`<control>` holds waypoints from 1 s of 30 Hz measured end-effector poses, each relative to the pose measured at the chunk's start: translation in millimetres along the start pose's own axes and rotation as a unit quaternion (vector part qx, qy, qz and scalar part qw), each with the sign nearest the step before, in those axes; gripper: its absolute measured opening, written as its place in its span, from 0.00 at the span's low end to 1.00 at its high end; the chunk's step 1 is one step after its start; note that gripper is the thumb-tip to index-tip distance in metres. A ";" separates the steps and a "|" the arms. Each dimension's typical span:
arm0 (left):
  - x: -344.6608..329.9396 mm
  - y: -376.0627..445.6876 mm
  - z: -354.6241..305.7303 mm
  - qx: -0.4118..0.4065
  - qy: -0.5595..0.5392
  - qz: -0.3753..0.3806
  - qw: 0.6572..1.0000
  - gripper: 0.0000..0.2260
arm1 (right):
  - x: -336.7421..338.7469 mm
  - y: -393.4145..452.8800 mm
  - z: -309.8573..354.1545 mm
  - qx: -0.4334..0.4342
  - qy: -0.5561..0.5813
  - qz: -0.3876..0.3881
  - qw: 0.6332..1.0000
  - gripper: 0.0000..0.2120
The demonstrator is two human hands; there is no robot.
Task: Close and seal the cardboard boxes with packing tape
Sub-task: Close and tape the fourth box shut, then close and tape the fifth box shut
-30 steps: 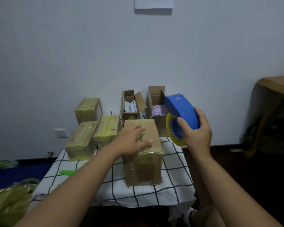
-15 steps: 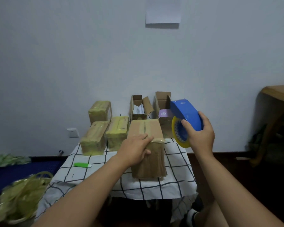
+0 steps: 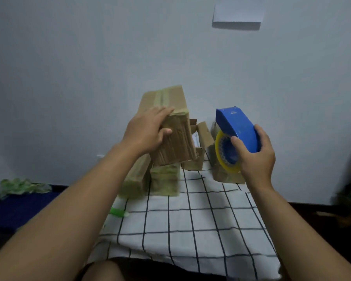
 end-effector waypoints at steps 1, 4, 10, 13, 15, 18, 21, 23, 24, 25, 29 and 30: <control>-13.6 10.9 10.6 0.000 0.012 -0.002 1.000 0.27 | -13.8 8.9 -4.7 0.002 0.003 0.005 1.000 0.31; -58.5 47.4 37.7 -0.004 0.027 0.002 1.000 0.27 | -59.3 45.5 -20.7 0.015 0.002 0.020 1.000 0.31; -125.1 103.6 68.8 0.006 0.022 0.015 1.000 0.27 | -116.6 104.8 -52.2 0.039 0.008 0.027 0.999 0.32; -144.3 120.6 73.7 0.005 0.022 0.018 1.000 0.28 | -127.7 118.2 -63.2 0.042 0.002 0.039 0.998 0.32; -154.5 128.2 71.8 -0.002 0.022 0.022 1.000 0.28 | -131.3 124.8 -68.0 0.038 -0.005 0.044 0.998 0.32; -169.4 138.7 66.5 -0.015 0.022 0.041 0.999 0.28 | -132.0 132.0 -73.7 0.036 -0.018 0.046 0.998 0.32; -186.4 144.8 62.5 -0.035 0.030 0.059 0.997 0.27 | -131.7 136.5 -81.1 0.026 -0.022 0.046 0.998 0.31; -198.2 146.3 62.7 -0.045 0.037 0.071 0.996 0.27 | -131.9 139.0 -86.0 0.023 -0.023 0.044 0.999 0.31; -204.4 146.6 63.6 -0.047 0.037 0.077 0.995 0.26 | -132.2 140.0 -88.8 0.020 -0.023 0.042 0.999 0.31; -210.9 146.9 64.4 -0.048 0.036 0.082 0.995 0.26 | -132.8 140.5 -91.5 0.017 -0.021 0.041 0.999 0.31; -239.4 147.6 63.3 -0.060 0.031 0.114 0.991 0.27 | -133.4 140.9 -104.3 0.006 -0.021 0.043 0.999 0.31; -246.2 146.4 62.9 -0.061 0.029 0.122 0.990 0.27 | -133.4 140.0 -107.6 0.002 -0.020 0.044 0.999 0.31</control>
Point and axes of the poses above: each hand's wrist, its own y-axis towards the middle knuckle, its own x-axis out of the back of the hand, z = x × y, the point moved 7 cm from there along y, towards the middle knuckle, and after that the axes turned 15 degrees about y, right-handed, at the moved point
